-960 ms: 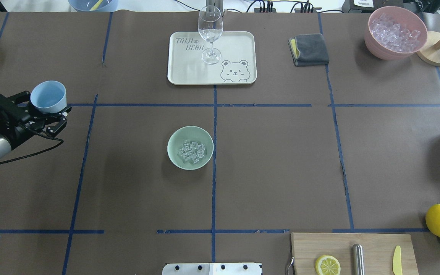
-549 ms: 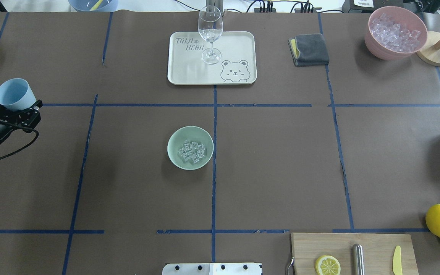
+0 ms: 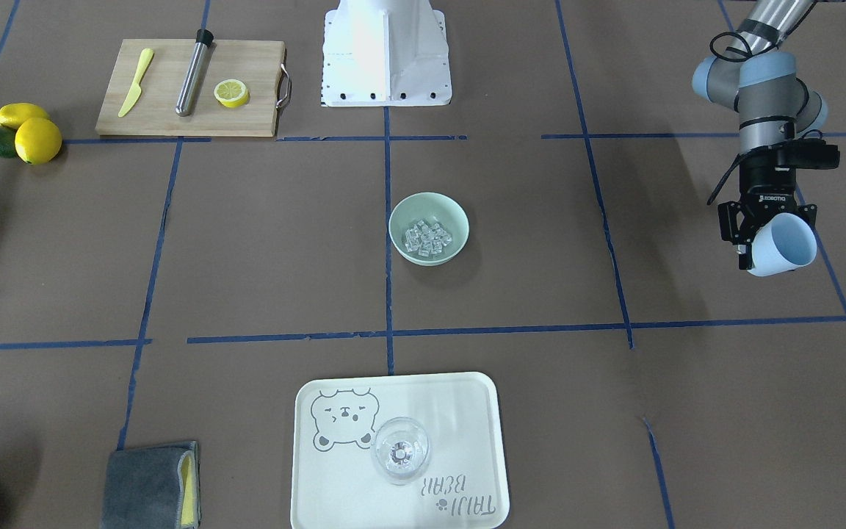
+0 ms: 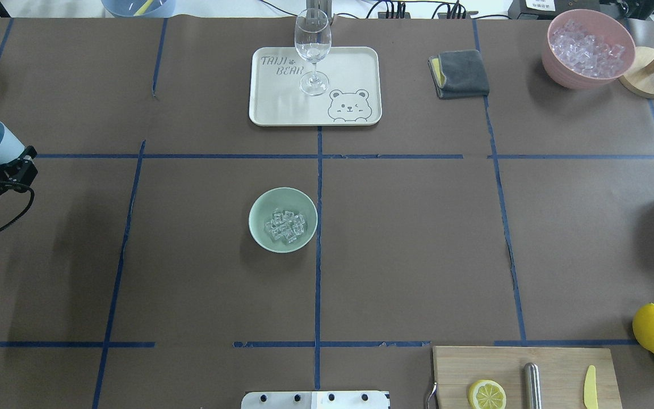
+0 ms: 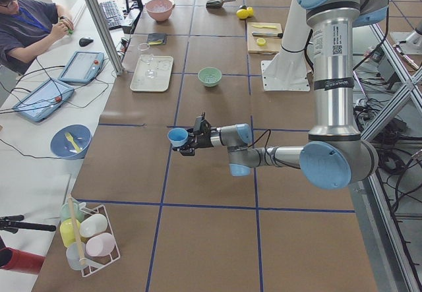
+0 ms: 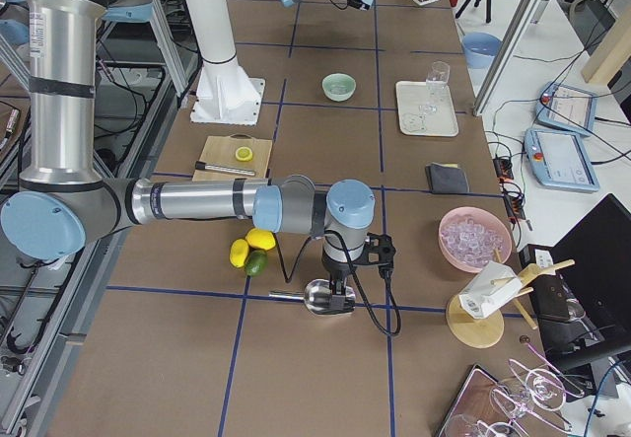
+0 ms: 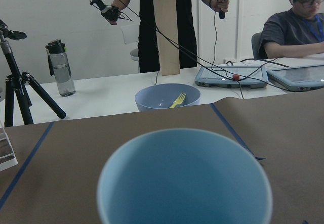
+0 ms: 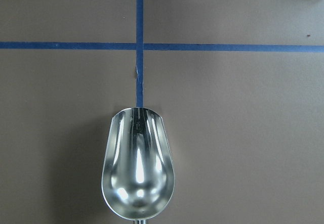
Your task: Pour ice into bowl
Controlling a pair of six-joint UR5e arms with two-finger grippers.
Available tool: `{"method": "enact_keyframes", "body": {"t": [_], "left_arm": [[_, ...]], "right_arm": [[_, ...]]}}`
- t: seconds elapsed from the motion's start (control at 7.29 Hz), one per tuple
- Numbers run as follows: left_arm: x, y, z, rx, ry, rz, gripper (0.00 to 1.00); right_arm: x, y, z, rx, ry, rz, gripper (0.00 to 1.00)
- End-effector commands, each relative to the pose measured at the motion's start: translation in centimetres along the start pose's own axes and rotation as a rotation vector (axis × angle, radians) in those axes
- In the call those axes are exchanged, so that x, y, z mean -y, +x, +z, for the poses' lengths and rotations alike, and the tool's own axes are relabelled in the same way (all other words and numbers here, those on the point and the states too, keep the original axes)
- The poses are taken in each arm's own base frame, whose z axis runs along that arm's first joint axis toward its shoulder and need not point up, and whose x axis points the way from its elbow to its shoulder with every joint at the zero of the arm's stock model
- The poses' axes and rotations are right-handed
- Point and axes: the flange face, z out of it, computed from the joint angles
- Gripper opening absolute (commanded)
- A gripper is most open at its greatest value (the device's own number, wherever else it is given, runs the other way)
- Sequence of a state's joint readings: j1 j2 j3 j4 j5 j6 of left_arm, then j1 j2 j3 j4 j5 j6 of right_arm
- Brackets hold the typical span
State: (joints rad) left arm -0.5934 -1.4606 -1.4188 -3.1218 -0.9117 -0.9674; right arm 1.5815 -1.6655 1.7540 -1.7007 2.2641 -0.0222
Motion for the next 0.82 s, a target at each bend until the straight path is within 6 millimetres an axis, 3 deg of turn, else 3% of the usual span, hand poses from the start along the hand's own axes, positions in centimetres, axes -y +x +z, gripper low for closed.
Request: {"method": "enact_keyframes", "body": {"t": [0.0, 0.69], "left_arm": [[-2.7, -0.2, -0.4, 0.032, 0.014, 0.010, 0.00], [-8.8, 1.3, -2.5, 0.021, -0.016, 0.036, 0.00]], "right_arm": [[0.1, -0.1, 0.0, 0.000, 0.000, -0.001, 1.00], [0.1, 0.0, -0.1, -0.002, 0.002, -0.003, 1.00]]}}
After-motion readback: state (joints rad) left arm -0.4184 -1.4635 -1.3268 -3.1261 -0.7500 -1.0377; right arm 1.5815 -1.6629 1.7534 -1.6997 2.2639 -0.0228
